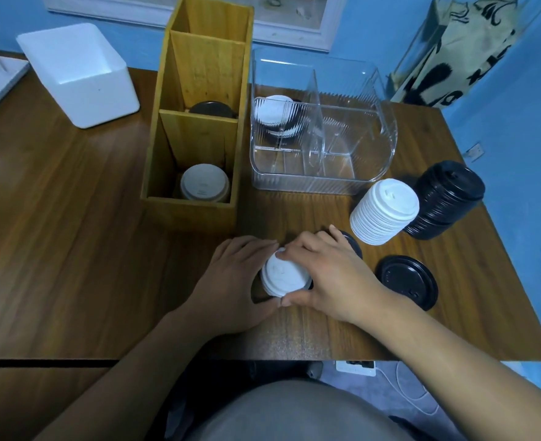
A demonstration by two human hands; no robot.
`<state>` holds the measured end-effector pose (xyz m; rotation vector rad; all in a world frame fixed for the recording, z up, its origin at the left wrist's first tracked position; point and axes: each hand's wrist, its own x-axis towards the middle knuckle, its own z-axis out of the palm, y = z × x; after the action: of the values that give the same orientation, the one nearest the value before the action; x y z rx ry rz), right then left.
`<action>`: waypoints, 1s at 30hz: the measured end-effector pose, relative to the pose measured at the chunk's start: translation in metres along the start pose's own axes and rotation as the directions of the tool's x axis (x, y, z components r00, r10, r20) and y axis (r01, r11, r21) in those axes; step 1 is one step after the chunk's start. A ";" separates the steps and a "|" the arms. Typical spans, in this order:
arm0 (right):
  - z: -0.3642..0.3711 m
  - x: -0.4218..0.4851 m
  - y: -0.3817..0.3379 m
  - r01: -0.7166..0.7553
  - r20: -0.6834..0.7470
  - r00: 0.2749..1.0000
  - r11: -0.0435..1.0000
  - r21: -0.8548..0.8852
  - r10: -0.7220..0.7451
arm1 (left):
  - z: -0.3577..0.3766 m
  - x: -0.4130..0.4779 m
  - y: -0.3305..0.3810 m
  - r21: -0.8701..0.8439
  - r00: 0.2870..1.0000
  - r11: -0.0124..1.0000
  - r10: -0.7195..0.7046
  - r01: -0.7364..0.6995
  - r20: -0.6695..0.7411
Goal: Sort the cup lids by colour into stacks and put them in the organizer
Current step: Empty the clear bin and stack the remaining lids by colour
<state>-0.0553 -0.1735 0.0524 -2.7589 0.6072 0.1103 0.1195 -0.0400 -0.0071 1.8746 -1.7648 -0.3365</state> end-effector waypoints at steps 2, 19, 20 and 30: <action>0.000 -0.001 -0.001 0.001 -0.009 1.000 1.000 -0.020 -0.001 | 0.000 0.000 0.000 0.003 1.000 1.000 0.003 -0.003 0.001; 0.013 -0.136 0.052 -0.375 -0.459 0.833 0.925 -0.057 0.309 | 0.002 0.005 0.007 0.026 0.998 0.998 -0.059 0.059 -0.007; 0.016 -0.139 0.056 -0.386 -0.448 0.834 0.921 -0.060 0.321 | 0.002 0.006 0.008 0.044 0.998 0.997 -0.066 0.066 -0.010; 0.006 -0.135 0.042 0.024 -0.339 0.662 0.434 0.901 0.668 | 0.006 0.015 0.025 0.045 0.992 0.995 -0.082 0.086 -0.093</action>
<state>-0.1956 -0.1538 0.0541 -1.5274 1.0576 -0.9207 0.0970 -0.0562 0.0046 1.9704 -1.6510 -0.2368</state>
